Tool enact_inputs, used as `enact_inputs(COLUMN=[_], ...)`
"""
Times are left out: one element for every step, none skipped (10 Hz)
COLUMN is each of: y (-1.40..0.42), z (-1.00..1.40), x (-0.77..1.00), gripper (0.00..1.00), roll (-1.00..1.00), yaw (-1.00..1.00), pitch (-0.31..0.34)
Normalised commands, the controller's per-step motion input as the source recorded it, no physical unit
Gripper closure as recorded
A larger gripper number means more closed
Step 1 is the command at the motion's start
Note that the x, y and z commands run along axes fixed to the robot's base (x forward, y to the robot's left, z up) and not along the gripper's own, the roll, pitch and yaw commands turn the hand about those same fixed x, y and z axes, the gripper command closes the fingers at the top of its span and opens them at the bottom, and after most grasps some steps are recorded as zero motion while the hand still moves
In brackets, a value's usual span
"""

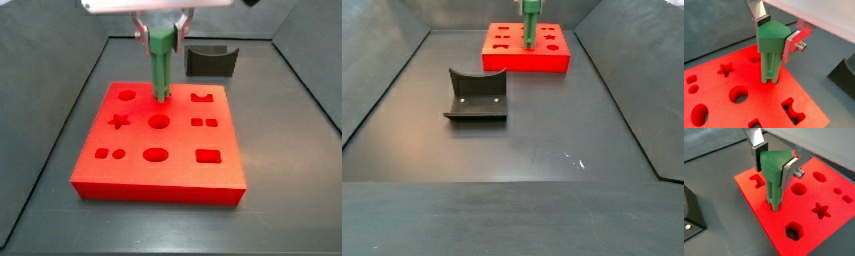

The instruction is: Insert the 3 prong object.

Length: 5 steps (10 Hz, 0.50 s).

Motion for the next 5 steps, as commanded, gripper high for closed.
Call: enact_inputs(y=[0.0, 0.0, 0.0, 0.0, 0.0], z=[-0.52, -0.5, -0.38, -0.04, 0.0], x=[0.0, 0.0, 0.0, 0.0, 0.0], gripper=[1.0, 1.0, 1.0, 1.0, 1.0], roll=[0.0, 0.0, 0.02, 0.0, 0.0], yaw=[0.0, 0.0, 0.0, 0.0, 0.0], pitch=[-0.14, -0.124, -0.091, 0.0, 0.0])
